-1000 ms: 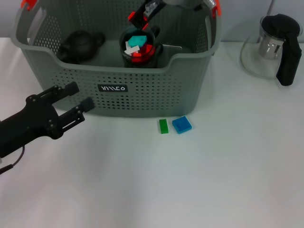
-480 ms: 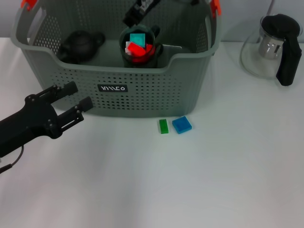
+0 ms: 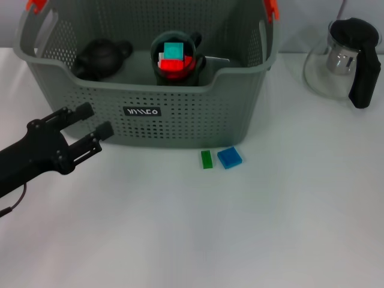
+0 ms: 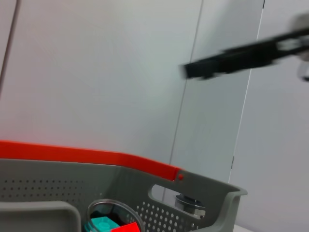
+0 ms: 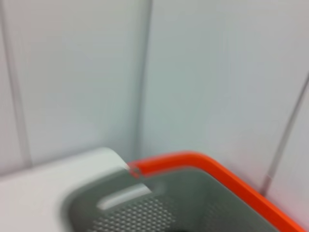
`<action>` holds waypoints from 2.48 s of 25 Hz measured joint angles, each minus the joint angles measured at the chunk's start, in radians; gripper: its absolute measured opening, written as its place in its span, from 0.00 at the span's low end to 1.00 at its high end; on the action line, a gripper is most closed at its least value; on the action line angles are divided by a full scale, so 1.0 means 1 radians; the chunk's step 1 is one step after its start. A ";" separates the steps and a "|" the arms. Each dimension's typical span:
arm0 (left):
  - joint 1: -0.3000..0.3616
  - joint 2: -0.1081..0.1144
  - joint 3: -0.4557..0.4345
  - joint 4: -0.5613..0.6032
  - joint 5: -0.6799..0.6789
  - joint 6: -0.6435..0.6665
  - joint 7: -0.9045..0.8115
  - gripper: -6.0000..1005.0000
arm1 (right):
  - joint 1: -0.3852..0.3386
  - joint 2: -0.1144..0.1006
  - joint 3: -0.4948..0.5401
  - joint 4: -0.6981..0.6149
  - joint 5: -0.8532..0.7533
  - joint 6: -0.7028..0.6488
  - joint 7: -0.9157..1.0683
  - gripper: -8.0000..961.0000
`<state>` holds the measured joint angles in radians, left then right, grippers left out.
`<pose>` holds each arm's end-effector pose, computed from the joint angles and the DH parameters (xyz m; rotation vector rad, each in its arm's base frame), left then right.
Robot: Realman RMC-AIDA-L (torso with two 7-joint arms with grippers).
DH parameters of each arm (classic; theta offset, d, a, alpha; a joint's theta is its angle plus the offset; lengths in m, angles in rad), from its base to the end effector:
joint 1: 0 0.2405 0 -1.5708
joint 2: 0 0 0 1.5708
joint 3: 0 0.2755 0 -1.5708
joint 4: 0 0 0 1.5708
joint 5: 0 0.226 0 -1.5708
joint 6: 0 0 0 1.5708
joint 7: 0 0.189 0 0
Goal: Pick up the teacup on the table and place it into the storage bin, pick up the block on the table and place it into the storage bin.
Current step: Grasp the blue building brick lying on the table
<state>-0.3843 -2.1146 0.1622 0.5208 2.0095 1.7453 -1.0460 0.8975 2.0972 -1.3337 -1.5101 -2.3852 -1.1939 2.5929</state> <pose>-0.3187 0.3131 -0.0091 -2.2679 -0.5813 -1.0450 -0.0290 0.4568 -0.0141 -2.5426 0.3454 0.3270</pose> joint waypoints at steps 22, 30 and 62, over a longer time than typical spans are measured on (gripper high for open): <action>-0.013 0.002 0.009 -0.004 0.008 0.002 0.000 0.63 | -0.276 -0.055 0.179 -0.176 0.053 -0.786 -0.031 0.60; -0.003 -0.002 0.009 -0.004 0.008 0.001 0.006 0.63 | -0.110 0.005 -0.066 -0.012 -0.211 -0.712 0.000 0.60; 0.007 -0.003 0.002 -0.003 0.000 -0.003 0.003 0.63 | -0.103 0.002 -0.405 0.190 -0.273 -0.271 -0.187 0.60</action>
<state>-0.3773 -2.1178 0.1641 0.5179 2.0094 1.7424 -1.0429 0.7949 2.0988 -1.7389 -1.3203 -2.6578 -1.4645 2.4061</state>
